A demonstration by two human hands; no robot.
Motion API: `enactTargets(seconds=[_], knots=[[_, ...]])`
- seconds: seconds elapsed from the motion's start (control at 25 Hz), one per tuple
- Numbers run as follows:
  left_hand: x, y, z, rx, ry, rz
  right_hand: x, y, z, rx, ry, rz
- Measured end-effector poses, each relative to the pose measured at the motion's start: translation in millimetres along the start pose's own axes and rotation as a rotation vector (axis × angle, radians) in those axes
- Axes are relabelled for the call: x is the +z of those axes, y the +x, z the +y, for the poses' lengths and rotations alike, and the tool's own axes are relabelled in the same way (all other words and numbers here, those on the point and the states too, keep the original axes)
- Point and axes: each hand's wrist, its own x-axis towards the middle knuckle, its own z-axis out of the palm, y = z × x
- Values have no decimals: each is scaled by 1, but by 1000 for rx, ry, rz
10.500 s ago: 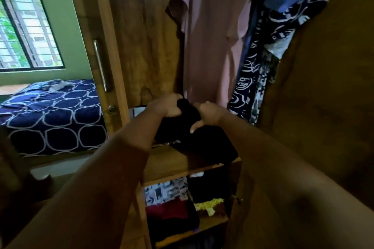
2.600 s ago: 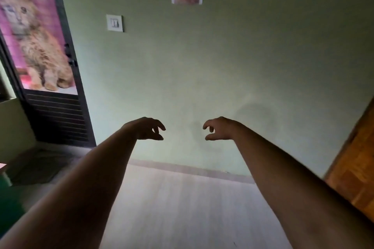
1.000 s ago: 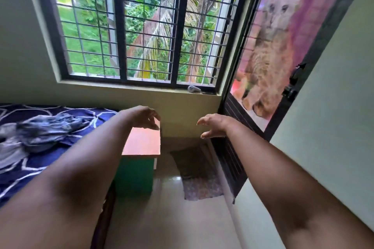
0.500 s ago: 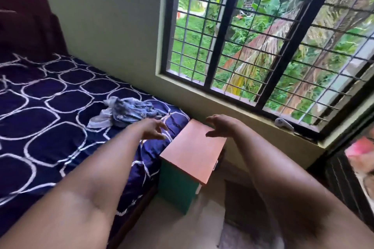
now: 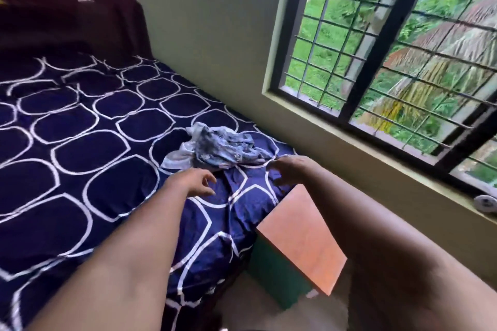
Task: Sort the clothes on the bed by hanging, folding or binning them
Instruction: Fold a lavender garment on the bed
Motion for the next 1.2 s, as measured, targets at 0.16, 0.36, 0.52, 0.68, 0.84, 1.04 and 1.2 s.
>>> enactTargets(seconds=[0.16,0.36,0.52,0.68,0.84,1.04,1.2], knots=[[-7,61,-28,-73,-27,7,22,78,11,27,107,-51],[-9,136,-34,-88,-32,47,43,145,36,79,311,-23],[5,185,-38,-159,6,12,64,192,68,119,345,-67],[12,244,-46,-218,-16,95,87,252,97,127,327,-68],[34,298,-64,-290,63,55,125,309,114,133,318,-109],[41,386,-80,-184,301,-49,176,375,127,100,346,-203],[50,433,-83,-186,283,-117,209,404,121,86,326,-252]])
